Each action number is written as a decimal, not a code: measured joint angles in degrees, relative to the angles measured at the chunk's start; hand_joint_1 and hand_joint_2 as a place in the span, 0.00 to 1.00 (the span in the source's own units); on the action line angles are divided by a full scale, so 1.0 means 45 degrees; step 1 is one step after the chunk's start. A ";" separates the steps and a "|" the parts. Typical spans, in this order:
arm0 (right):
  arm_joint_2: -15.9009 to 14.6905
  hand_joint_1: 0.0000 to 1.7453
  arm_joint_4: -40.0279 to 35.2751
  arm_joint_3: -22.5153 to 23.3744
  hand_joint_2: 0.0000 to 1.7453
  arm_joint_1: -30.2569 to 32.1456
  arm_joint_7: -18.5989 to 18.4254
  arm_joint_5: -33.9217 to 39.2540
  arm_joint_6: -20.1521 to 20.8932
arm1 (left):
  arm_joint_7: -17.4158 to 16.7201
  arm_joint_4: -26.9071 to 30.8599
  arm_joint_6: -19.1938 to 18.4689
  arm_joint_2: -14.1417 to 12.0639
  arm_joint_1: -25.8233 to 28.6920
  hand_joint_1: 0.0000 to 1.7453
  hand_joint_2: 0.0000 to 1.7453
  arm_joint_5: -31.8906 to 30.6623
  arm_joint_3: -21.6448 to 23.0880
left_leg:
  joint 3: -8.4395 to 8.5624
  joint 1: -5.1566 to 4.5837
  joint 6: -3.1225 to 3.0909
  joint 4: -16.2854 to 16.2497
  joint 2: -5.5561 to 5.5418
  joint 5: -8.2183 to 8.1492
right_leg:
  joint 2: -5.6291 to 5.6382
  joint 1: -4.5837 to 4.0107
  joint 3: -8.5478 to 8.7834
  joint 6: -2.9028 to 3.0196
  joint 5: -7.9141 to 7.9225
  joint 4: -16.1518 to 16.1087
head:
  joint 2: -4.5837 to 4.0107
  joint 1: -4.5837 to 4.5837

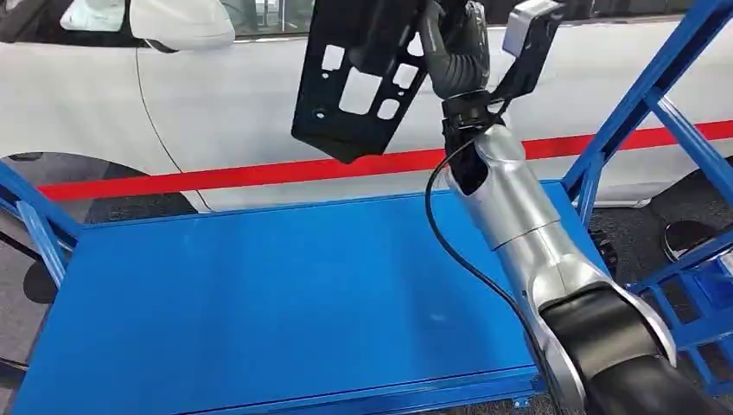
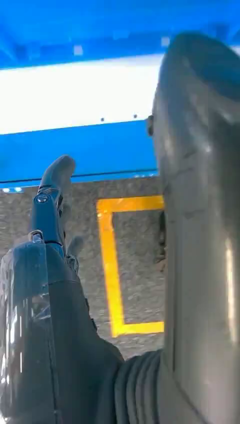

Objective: Take the parts from the cabinet and place them on the table.

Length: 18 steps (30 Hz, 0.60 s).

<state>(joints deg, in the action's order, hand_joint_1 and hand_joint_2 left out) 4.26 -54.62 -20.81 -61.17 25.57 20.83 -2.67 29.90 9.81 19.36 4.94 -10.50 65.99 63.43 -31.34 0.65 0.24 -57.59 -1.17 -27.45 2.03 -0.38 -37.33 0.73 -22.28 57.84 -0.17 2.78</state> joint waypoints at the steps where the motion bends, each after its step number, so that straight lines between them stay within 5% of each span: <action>1: -0.0039 1.00 -0.0107 0.0024 1.00 0.0157 0.0005 0.0005 0.0039 | 0.0005 0.0010 -0.0155 0.0005 -0.0005 0.00 1.00 -0.0029 -0.0082 | 0.0003 0.0000 -0.0001 0.0000 0.0008 -0.0001 | 0.0011 0.0005 0.0000 -0.0001 0.0001 0.0000 | 0.0000 0.0000; 10: -0.0092 1.00 -0.0616 0.0024 1.00 0.1852 0.0039 0.0661 0.0758 | -0.0325 0.0019 -0.0553 0.0136 0.0045 0.00 1.00 0.0034 -0.0451 | 0.0002 0.0000 0.0000 0.0002 0.0016 -0.0004 | 0.0010 -0.0009 -0.0002 -0.0001 -0.0002 0.0000 | 0.0000 0.0000; 11: -0.0092 1.00 -0.0621 0.0019 1.00 0.2011 0.0083 0.0670 0.0796 | -0.0252 0.0019 -0.0606 0.0141 0.0062 0.00 0.00 0.0034 -0.0500 | 0.0003 0.0000 0.0000 0.0002 0.0016 -0.0004 | 0.0011 -0.0010 -0.0003 -0.0001 -0.0002 0.0000 | 0.0000 0.0000; 18: -0.0209 1.00 -0.1457 -0.0025 1.00 0.3098 0.0272 0.0320 0.0612 | 0.0904 0.0048 -0.1252 0.0214 0.0036 0.00 0.00 -0.0097 -0.0723 | 0.0003 0.0000 0.0001 0.0002 0.0015 -0.0004 | 0.0007 -0.0009 -0.0002 -0.0001 -0.0002 0.0000 | 0.0000 0.0000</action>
<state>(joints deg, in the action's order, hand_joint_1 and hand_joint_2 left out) 3.32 -61.18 -20.92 -47.23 26.80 22.27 0.09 33.97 10.03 13.73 5.90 -10.34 65.55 60.17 -31.33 0.65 0.24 -57.58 -1.11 -27.47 2.06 -0.43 -37.34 0.72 -22.30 57.84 -0.17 2.78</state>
